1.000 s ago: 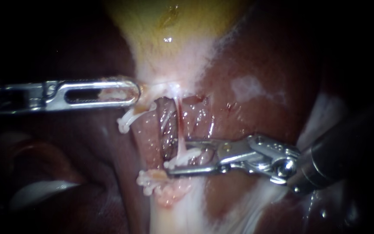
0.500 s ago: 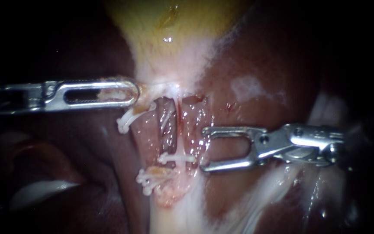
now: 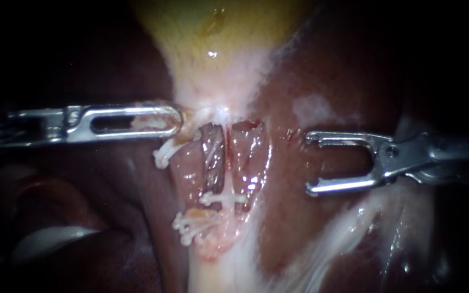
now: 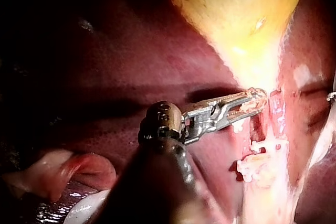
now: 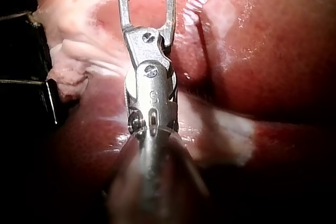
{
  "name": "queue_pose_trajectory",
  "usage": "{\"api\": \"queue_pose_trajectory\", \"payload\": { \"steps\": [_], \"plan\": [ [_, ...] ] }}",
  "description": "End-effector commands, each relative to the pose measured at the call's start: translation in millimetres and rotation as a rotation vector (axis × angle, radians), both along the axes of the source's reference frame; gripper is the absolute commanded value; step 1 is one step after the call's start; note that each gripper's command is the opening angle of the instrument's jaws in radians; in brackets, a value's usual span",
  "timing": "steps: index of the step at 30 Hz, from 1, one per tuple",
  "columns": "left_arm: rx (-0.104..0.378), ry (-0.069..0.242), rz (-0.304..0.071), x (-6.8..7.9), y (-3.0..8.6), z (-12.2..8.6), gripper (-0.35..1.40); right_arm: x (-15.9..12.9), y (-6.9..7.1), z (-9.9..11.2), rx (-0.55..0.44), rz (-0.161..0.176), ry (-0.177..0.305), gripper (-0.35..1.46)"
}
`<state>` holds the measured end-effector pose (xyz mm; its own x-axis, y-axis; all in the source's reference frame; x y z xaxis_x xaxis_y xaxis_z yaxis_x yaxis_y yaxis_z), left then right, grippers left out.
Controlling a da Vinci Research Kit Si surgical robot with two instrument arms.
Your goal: Going back first clip right tube
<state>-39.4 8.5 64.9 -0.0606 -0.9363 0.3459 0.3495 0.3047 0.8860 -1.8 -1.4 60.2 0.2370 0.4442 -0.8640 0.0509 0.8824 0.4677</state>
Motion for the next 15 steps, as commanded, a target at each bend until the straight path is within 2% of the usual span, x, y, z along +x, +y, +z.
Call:
{"api": "queue_pose_trajectory", "payload": {
  "steps": [1,9,12,15],
  "plan": [
    [-0.001,0.007,0.002,-0.5,0.0,0.6,-0.35,0.0,0.0,0.1,0.000,-0.001,0.000,0.50],
    [-0.008,0.029,0.019,-3.3,0.3,5.2,-0.35,0.0,-0.1,0.0,-0.001,-0.001,0.000,0.50],
    [-0.009,0.037,0.024,-3.6,0.2,6.1,-0.35,0.0,-0.2,0.0,-0.001,-0.001,0.000,0.50],
    [-0.009,0.037,0.024,-3.6,0.2,6.1,-0.35,0.1,-0.2,0.0,-0.001,-0.001,0.000,0.50]
  ]
}}
